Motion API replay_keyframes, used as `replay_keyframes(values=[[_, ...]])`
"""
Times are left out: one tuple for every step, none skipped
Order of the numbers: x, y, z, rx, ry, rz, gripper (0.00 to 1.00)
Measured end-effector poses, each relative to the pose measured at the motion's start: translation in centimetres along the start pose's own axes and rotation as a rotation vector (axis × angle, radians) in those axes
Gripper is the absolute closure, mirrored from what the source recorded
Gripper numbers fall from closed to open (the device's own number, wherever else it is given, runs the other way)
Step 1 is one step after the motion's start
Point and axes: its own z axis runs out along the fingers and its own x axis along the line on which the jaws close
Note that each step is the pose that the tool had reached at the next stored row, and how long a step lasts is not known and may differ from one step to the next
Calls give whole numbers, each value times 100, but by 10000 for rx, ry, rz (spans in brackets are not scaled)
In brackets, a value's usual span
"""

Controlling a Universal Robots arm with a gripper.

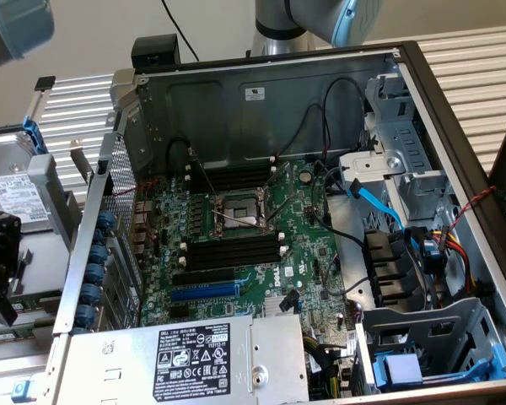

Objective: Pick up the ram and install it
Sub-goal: 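Pick up the ram and move it above insertion slot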

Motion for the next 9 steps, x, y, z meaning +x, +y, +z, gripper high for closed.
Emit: replay_keyframes(values=[[0, 0, 1, 1, 8, -181, 89], [0, 0, 2, 2, 17, -375, 89], [0, 0, 2, 3, 25, -551, 89], [0, 0, 2, 3, 28, -645, 89], [0, 0, 2, 2, 27, -667, 89], [0, 0, 2, 2, 27, -667, 89], [0, 0, 3, 2, 26, -668, 89], [0, 0, 3, 2, 26, -671, 89], [0, 0, 3, 2, 26, -695, 89]])
